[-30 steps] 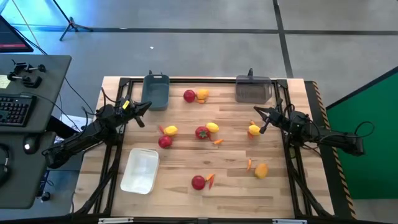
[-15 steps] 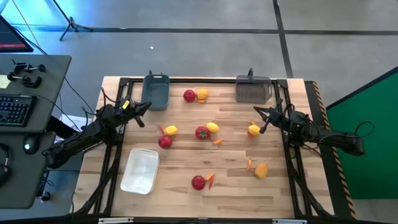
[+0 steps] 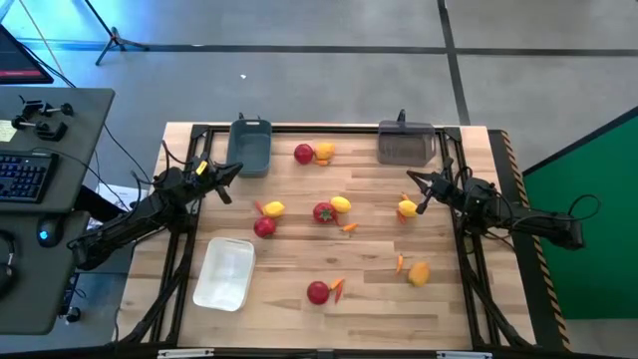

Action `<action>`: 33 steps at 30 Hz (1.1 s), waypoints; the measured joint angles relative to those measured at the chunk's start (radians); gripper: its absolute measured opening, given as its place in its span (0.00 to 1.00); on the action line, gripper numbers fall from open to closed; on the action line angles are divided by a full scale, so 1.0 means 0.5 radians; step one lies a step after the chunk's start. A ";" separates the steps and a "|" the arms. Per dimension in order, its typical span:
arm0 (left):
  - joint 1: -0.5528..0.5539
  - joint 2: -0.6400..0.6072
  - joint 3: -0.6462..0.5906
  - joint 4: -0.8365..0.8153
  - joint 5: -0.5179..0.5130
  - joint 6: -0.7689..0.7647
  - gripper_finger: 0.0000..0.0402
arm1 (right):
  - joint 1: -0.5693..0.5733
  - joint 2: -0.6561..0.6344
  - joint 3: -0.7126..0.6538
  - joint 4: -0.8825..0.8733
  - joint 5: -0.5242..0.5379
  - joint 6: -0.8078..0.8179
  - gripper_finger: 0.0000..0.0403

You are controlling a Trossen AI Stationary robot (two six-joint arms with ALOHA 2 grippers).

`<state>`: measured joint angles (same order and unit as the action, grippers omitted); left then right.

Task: Sort produce into baskets
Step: Put the yellow lemon into the white bin

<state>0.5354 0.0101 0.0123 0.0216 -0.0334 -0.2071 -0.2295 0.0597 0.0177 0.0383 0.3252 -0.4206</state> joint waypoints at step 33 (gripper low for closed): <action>-0.207 0.838 0.434 -0.159 0.541 -0.033 0.01 | 0.000 -0.001 0.000 0.000 -0.002 0.000 0.00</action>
<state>0.4318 0.4291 0.2294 -0.0578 0.2372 -0.2235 -0.2295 0.0593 0.0177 0.0383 0.3244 -0.4205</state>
